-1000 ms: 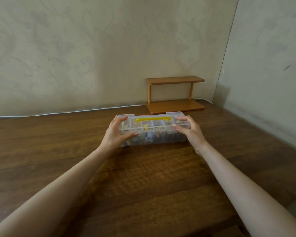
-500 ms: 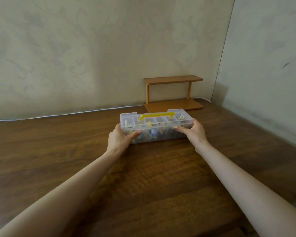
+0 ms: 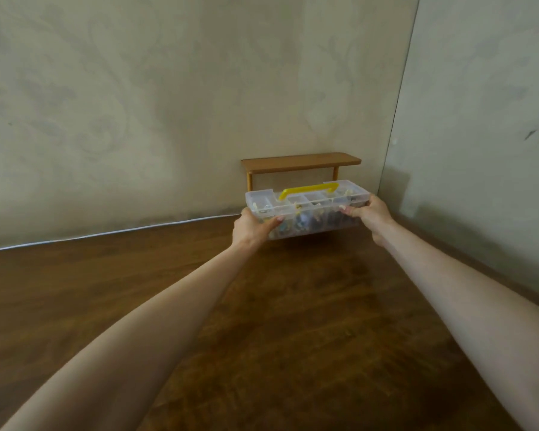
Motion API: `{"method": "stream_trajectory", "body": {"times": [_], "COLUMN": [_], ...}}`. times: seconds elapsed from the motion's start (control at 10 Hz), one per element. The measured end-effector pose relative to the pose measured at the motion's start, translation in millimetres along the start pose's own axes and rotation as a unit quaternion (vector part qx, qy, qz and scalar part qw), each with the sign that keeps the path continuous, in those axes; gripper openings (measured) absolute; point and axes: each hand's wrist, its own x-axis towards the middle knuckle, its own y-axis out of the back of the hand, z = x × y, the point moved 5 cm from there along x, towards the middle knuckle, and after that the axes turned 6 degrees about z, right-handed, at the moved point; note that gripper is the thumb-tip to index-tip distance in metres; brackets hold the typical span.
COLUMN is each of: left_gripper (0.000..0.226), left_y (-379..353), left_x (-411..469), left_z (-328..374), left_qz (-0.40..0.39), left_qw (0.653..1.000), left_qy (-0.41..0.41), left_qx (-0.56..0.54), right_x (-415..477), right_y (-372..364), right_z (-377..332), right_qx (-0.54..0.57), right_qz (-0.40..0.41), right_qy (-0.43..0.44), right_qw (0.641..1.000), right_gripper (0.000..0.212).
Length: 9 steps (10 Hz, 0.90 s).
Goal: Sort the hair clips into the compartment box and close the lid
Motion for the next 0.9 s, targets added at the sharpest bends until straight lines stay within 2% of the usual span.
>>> {"method": "stream_trajectory", "body": {"times": [0.3, 0.4, 0.6, 0.7, 0.9], "left_gripper": [0.069, 0.063, 0.052, 0.050, 0.052], "left_y": [-28.7, -35.2, -36.5, -34.9, -10.1], "left_x": [57.9, 67.6, 80.6, 79.7, 40.1], "left_z": [-18.5, -21.9, -27.3, -28.2, -19.7], "left_qz": [0.008, 0.002, -0.042, -0.052, -0.017], "left_qw": [0.999, 1.000, 0.999, 0.998, 0.999], "left_qy": [0.028, 0.016, 0.020, 0.042, 0.005], "left_qx": [0.017, 0.008, -0.020, -0.004, 0.048], "right_x": [66.3, 76.6, 72.7, 64.1, 42.3], "right_y": [-34.9, -40.0, -48.2, -47.8, -24.8], "right_z": [20.2, 27.4, 20.0, 17.3, 14.0], "right_qx": [0.002, -0.009, -0.061, -0.100, -0.156], "right_qz": [-0.015, -0.003, 0.004, 0.011, 0.035], "right_qy": [-0.029, -0.020, -0.011, -0.004, 0.021], "right_qw": [0.999, 1.000, 0.998, 0.995, 0.987], "right_gripper": [0.053, 0.055, 0.057, 0.052, 0.064]}}
